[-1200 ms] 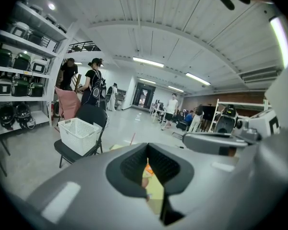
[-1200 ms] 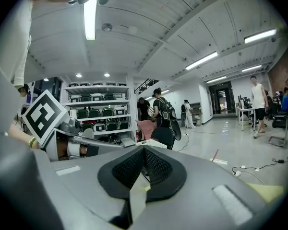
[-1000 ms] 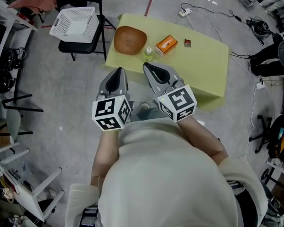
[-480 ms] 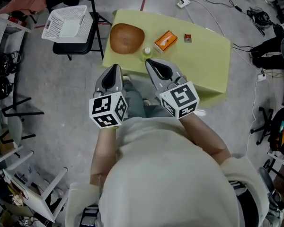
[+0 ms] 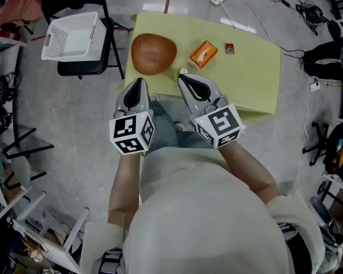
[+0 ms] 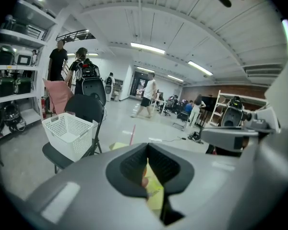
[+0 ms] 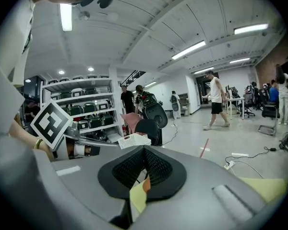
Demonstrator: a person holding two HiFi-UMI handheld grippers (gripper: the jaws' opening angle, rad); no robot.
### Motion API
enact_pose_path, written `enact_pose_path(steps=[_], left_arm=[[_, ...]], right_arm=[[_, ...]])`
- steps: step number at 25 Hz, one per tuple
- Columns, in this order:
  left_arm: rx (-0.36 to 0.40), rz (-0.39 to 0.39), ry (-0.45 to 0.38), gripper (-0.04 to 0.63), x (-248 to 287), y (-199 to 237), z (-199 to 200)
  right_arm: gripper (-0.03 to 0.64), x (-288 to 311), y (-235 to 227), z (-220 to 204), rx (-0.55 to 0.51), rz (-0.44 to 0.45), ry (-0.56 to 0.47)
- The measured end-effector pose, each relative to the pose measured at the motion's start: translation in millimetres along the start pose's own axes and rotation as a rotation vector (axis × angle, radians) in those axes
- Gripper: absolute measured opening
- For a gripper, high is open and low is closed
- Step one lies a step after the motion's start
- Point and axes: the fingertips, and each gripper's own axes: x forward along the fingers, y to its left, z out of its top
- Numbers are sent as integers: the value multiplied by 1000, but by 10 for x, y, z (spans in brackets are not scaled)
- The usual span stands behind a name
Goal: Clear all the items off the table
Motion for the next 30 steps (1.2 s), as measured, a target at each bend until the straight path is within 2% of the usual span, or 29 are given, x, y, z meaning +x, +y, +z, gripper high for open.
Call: enact_pose_path(steps=[12, 24, 26, 30], left_arm=[[-7, -51, 64, 11, 677, 469, -182], [-23, 27, 204, 12, 1381, 1084, -1006], [-28, 38, 234, 72, 1501, 1170, -1159], [-52, 66, 297, 135, 1705, 1319, -1470]], right_arm=[[-6, 716, -209, -180, 43, -53, 52], [-6, 1195, -245, -581, 87, -81, 113], [-6, 1250, -254, -669, 88, -82, 130], [-6, 1355, -287, -828, 96, -88, 158]])
